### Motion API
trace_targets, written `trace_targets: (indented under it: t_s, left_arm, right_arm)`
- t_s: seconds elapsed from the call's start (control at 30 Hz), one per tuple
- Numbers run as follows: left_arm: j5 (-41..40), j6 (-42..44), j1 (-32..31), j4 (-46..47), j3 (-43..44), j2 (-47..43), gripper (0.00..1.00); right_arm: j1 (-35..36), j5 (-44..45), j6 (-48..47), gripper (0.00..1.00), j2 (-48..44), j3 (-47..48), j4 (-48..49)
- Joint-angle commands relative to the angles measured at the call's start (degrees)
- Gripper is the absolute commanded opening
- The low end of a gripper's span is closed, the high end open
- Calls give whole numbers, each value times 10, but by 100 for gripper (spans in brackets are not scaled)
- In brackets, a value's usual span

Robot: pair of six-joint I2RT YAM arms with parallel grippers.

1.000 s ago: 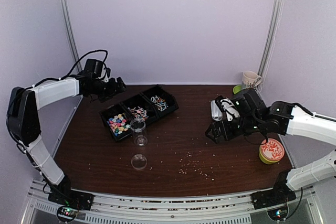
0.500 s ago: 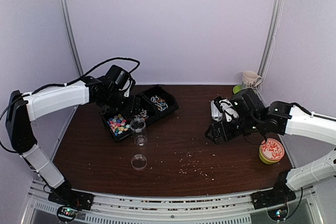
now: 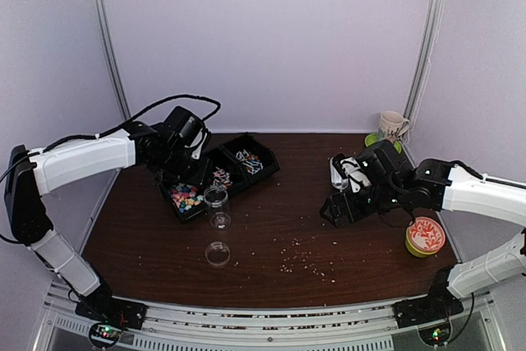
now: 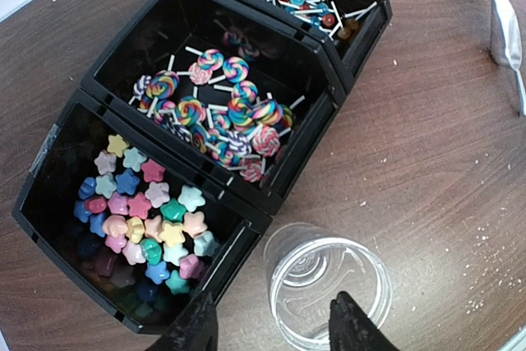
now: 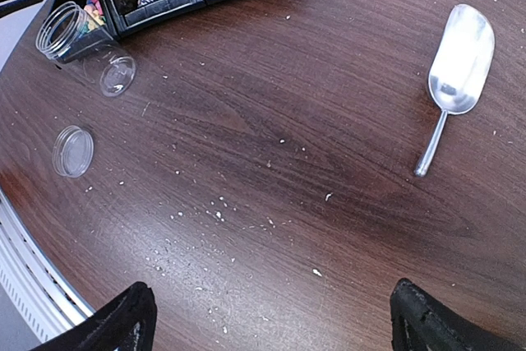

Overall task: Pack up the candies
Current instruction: Move the packing bottle to the center of the board.

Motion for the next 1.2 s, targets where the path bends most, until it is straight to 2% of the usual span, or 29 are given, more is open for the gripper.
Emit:
trace_targets:
  t_s: [0.0, 0.17, 0.6, 1.0, 1.17]
  left_arm:
    - [3, 16, -6, -9, 7, 13, 47]
    - [-1, 14, -10, -10, 7, 26, 39]
    - [2, 19, -17, -10, 15, 50, 27]
    - [4, 21, -20, -10, 24, 61, 2]
    - [9, 21, -20, -9, 29, 63, 0]
  right_arm:
    - [4, 18, -11, 100, 1, 3, 8]
    - [4, 21, -12, 99, -1, 0, 6]
    - [4, 26, -12, 99, -6, -5, 6]
    - [5, 26, -13, 100, -5, 0, 3]
    - [4, 25, -14, 100, -6, 6, -1]
